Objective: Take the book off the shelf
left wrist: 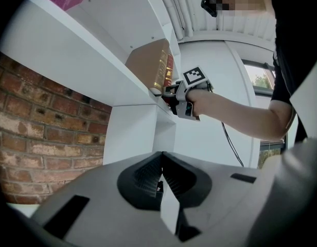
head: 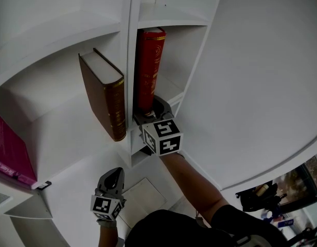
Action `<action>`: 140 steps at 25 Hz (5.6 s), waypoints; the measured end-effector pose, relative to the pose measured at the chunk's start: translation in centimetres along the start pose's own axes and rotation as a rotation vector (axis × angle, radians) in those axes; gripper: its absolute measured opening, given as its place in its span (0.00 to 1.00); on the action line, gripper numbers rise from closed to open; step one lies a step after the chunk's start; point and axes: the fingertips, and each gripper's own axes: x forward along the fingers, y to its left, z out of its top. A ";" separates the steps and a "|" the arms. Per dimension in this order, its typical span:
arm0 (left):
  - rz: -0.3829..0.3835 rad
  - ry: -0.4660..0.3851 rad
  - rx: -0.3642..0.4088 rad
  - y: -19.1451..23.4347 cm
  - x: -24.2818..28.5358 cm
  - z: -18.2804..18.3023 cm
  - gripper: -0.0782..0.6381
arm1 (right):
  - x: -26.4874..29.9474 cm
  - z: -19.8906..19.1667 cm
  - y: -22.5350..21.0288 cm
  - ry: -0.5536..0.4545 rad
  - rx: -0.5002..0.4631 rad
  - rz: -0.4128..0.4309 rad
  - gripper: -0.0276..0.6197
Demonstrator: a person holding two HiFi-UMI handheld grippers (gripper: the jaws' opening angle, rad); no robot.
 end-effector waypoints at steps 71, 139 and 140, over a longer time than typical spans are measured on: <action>-0.518 0.114 0.100 -27.4 7.7 -2.0 0.12 | -39.2 -10.5 -15.3 -0.101 -0.031 -0.407 0.37; -0.765 0.193 0.157 -44.5 12.8 -7.4 0.12 | -61.9 -22.8 -19.5 -0.085 0.025 -0.715 0.36; -0.763 0.195 0.159 -44.4 12.7 -7.4 0.12 | -61.9 -22.7 -19.4 -0.085 0.024 -0.715 0.36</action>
